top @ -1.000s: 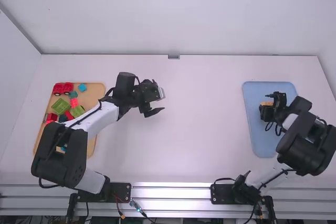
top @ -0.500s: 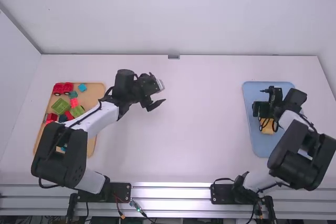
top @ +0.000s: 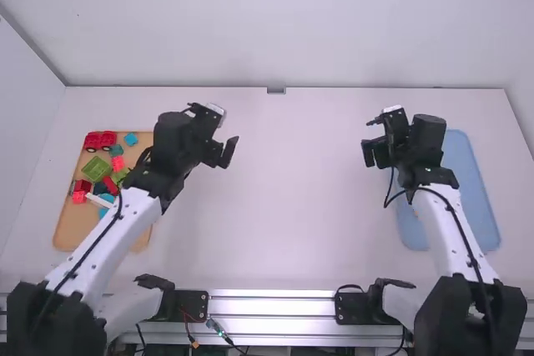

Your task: Assemble lego blocks to make yellow taxi

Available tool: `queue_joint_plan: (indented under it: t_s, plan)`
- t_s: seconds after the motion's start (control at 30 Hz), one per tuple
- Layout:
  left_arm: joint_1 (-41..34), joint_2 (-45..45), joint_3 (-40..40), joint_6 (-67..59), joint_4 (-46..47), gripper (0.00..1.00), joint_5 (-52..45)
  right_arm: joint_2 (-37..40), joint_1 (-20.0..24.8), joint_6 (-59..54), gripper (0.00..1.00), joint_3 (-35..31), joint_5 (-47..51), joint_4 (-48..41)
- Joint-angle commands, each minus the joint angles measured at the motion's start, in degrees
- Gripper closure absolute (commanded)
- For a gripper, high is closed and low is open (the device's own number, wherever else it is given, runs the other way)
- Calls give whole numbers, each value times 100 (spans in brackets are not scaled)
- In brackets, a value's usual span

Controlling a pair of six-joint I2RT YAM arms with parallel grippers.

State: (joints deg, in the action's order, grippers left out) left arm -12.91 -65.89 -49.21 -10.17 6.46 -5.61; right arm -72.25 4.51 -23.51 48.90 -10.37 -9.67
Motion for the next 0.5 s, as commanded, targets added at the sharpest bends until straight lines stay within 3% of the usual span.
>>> queue_joint_plan:
  t_s: [0.0, 0.33, 0.47]
  plan:
    - [2, 570, -2, 291, 280, 1, 372, 313, -413, 55, 1, 94, 378, -76]
    - [-17, 2033, -2, 310, 1259, 1, 376, 745, -1519, 52, 1, 96, 968, -129]
    - [206, 2308, 221, 531, 1075, 5, 561, 970, -1316, 270, 5, -126, 1037, 91]
